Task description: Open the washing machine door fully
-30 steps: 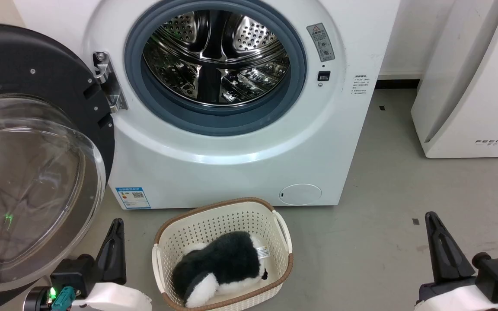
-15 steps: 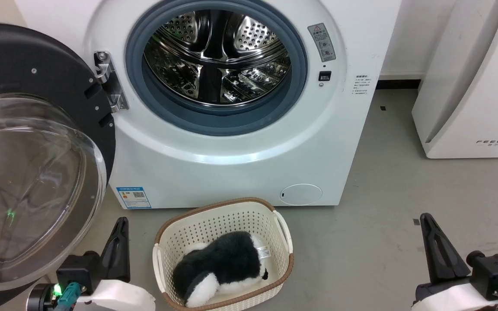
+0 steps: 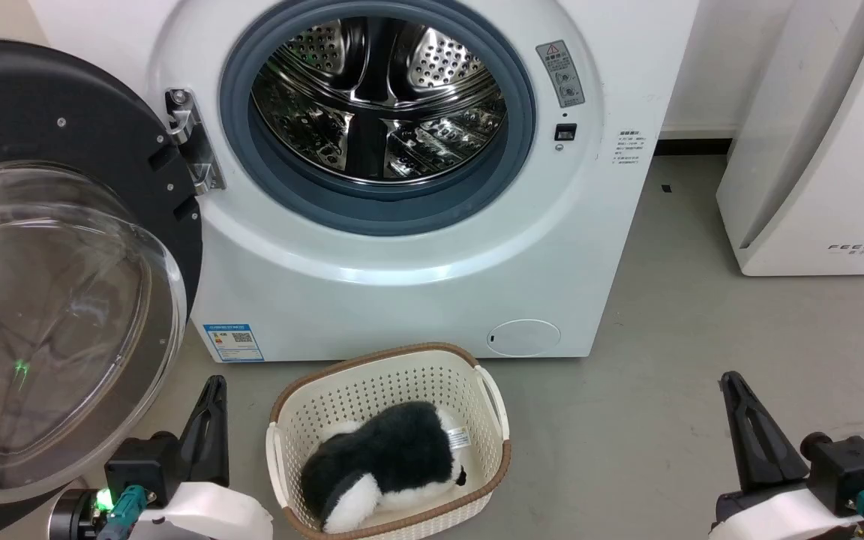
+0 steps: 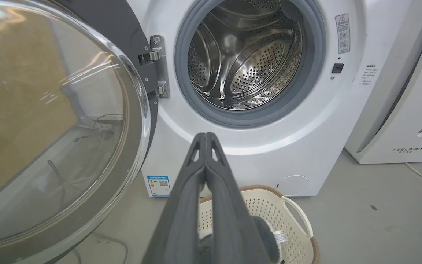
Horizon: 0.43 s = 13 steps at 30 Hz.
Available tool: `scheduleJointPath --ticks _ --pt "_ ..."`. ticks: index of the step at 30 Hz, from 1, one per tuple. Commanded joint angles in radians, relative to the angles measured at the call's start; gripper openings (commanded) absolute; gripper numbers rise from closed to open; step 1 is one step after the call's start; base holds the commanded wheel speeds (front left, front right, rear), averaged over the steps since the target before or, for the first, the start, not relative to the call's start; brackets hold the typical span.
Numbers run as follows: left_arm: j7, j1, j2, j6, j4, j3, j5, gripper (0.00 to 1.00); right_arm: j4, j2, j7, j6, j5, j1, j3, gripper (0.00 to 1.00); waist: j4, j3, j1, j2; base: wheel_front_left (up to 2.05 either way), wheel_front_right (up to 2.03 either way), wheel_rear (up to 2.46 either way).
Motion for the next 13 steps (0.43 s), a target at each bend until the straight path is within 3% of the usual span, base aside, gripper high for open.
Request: scheduleJointPath --ticks 1,13 --pt "0.006 0.0 0.001 0.005 -0.008 -0.005 0.006 0.0 -0.001 0.001 0.007 0.0 -0.005 -0.018 0.004 0.0 0.0 0.0 0.0 0.0 0.0 0.0 0.0" --pt "0.031 0.0 0.001 0.016 -0.023 -0.017 0.017 0.0 -0.001 0.002 0.031 0.0 -0.007 -0.024 0.013 0.0 0.003 0.0 0.0 0.0 0.0 0.0 0.0"
